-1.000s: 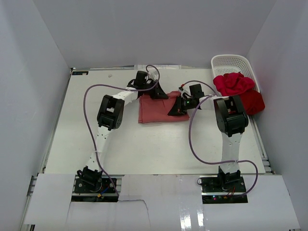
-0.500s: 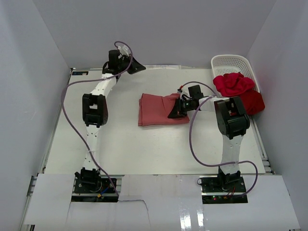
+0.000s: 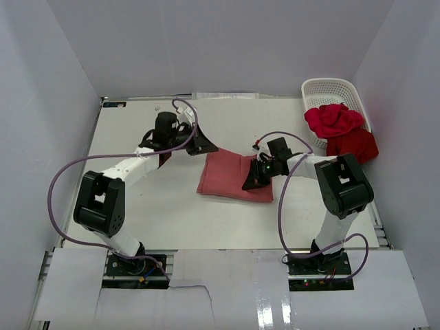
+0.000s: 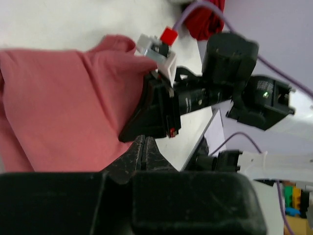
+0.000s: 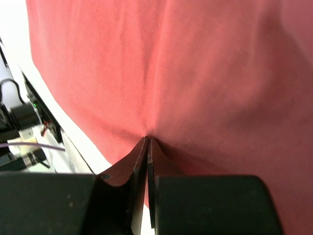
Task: Fold and stack the t-shirts
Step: Smooth out wrinkles on the folded tshirt
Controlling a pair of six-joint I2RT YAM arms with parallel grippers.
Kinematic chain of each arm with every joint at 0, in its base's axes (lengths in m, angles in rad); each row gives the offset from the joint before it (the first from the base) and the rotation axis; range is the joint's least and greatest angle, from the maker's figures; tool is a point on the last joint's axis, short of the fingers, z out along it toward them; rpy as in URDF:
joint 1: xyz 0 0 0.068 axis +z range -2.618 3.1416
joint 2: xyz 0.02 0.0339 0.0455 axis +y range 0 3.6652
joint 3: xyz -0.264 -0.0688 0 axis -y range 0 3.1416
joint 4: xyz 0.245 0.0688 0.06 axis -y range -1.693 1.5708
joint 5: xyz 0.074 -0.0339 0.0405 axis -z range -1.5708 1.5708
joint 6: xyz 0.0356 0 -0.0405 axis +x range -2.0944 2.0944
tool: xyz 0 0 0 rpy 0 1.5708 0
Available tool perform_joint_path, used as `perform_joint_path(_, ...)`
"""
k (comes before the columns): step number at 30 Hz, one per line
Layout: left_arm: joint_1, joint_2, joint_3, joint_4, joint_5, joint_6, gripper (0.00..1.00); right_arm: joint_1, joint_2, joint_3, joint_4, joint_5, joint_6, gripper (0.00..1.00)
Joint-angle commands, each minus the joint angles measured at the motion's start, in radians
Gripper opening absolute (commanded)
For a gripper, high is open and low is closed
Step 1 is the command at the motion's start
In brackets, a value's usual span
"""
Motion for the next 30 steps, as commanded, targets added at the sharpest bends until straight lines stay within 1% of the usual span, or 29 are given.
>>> perform_joint_path(1, -0.039, -0.089, -0.137, 0.053, 0.021, 0.022, 0.00, 0.030, -0.061, -0.058, 0.013, 0.033, 0.017, 0.08)
perform_joint_path(4, -0.063, -0.079, -0.258, 0.165, 0.099, -0.011, 0.00, 0.052, -0.078, -0.099, 0.039, 0.039, 0.032, 0.08)
perform_joint_path(5, -0.066, -0.063, -0.282, 0.262, 0.133, -0.022, 0.00, 0.055, -0.079, -0.107, 0.042, 0.044, 0.041, 0.08)
perform_joint_path(7, -0.066, -0.013, -0.314, 0.361, 0.202, -0.071, 0.00, 0.067, -0.075, -0.127, 0.064, 0.044, 0.050, 0.08)
perform_joint_path(9, -0.076, 0.058, -0.319, 0.415, 0.243, -0.082, 0.00, 0.079, -0.070, -0.135, 0.070, 0.053, 0.058, 0.08)
perform_joint_path(14, -0.107, 0.138, -0.337, 0.501, 0.246, -0.094, 0.00, 0.092, -0.061, -0.149, 0.084, 0.065, 0.067, 0.08)
perform_joint_path(15, -0.119, 0.176, -0.333, 0.509, 0.262, -0.094, 0.00, 0.093, -0.059, -0.146, 0.081, 0.068, 0.066, 0.08)
perform_joint_path(18, -0.138, 0.260, -0.328, 0.512, 0.279, -0.097, 0.00, 0.093, -0.056, -0.139, 0.068, 0.078, 0.063, 0.08)
perform_joint_path(22, -0.144, 0.299, -0.378, 0.509, 0.240, -0.099, 0.00, 0.093, -0.064, -0.126, 0.028, 0.122, 0.052, 0.08)
perform_joint_path(24, -0.151, 0.288, -0.391, 0.439, 0.199, -0.050, 0.00, 0.092, -0.082, -0.124, 0.027, 0.148, 0.055, 0.08)
perform_joint_path(25, -0.158, 0.268, -0.388, 0.388, 0.135, -0.023, 0.00, 0.090, -0.088, -0.123, 0.024, 0.157, 0.061, 0.08)
perform_joint_path(26, -0.168, 0.256, -0.386, 0.296, 0.098, 0.005, 0.00, 0.086, -0.097, -0.121, 0.024, 0.183, 0.066, 0.08)
perform_joint_path(27, -0.171, 0.245, -0.388, 0.252, 0.055, 0.048, 0.00, 0.084, -0.113, -0.121, 0.021, 0.194, 0.070, 0.08)
perform_joint_path(28, -0.173, 0.231, -0.400, 0.213, 0.001, 0.059, 0.00, 0.082, -0.119, -0.121, 0.021, 0.199, 0.072, 0.08)
perform_joint_path(30, -0.175, 0.195, -0.418, 0.202, -0.027, 0.070, 0.00, 0.078, -0.139, -0.118, 0.021, 0.197, 0.080, 0.08)
